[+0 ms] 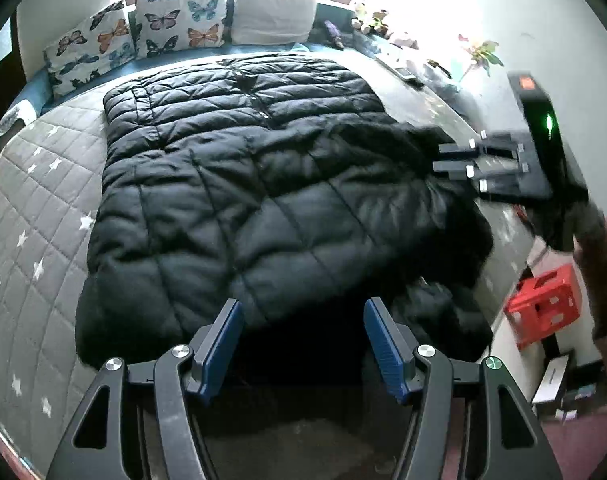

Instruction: Fold large clothes

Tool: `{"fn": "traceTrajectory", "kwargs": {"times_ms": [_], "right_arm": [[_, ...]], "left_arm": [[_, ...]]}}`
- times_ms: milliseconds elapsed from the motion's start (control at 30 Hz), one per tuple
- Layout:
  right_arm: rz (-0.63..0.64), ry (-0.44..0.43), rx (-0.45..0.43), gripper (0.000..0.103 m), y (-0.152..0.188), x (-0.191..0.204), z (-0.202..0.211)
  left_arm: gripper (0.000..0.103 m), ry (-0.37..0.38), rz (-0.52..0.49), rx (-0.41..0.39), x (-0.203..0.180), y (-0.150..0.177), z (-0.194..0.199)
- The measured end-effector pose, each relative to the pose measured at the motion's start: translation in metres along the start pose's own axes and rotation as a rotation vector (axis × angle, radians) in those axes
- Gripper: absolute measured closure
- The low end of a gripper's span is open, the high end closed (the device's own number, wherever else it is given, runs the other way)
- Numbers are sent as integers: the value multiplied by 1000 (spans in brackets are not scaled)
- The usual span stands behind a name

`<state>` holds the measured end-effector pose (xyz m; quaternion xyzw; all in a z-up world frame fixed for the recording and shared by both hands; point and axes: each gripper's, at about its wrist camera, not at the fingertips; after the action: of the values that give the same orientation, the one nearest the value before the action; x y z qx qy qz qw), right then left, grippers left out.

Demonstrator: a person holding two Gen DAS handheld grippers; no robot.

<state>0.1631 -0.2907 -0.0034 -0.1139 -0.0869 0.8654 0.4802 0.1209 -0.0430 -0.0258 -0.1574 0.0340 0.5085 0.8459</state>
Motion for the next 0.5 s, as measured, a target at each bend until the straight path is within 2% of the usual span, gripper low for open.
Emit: {"fn": "traceTrajectory", "kwargs": {"times_ms": [67,100,167,233,300,433,500], "right_arm": [[-7,-18,-24,64,2,-1,6],[-11,-27,-9,64,2,-2,-1],[3,-29,76,64,5,-2,-34],[-7,-51,48,64,7,-4,-46],[-15,-46,38,64,5,-4,-38],[47,16,-56,64,19,9,2],[74,11,-89,58,28,15,18]], "left_arm": [[36,40,-19,15,-9,16,4],[36,53,-25,29,-15,24,3],[36,59,-33,63,-24,38,-2],[36,60,-28,97,-31,50,-9],[36,49,-30,130,-39,66,-16],[36,58,-9,160,-42,86,-29],[36,61,9,181,-40,92,-37]]}}
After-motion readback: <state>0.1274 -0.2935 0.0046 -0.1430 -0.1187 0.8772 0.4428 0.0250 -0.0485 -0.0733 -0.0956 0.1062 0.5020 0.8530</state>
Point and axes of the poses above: each gripper's, at about its wrist camera, not at the fingertips, and z roughly against the way its jaws point, x to its left, y to its underside, and after that the axes turned 15 degrees about x, right-handed
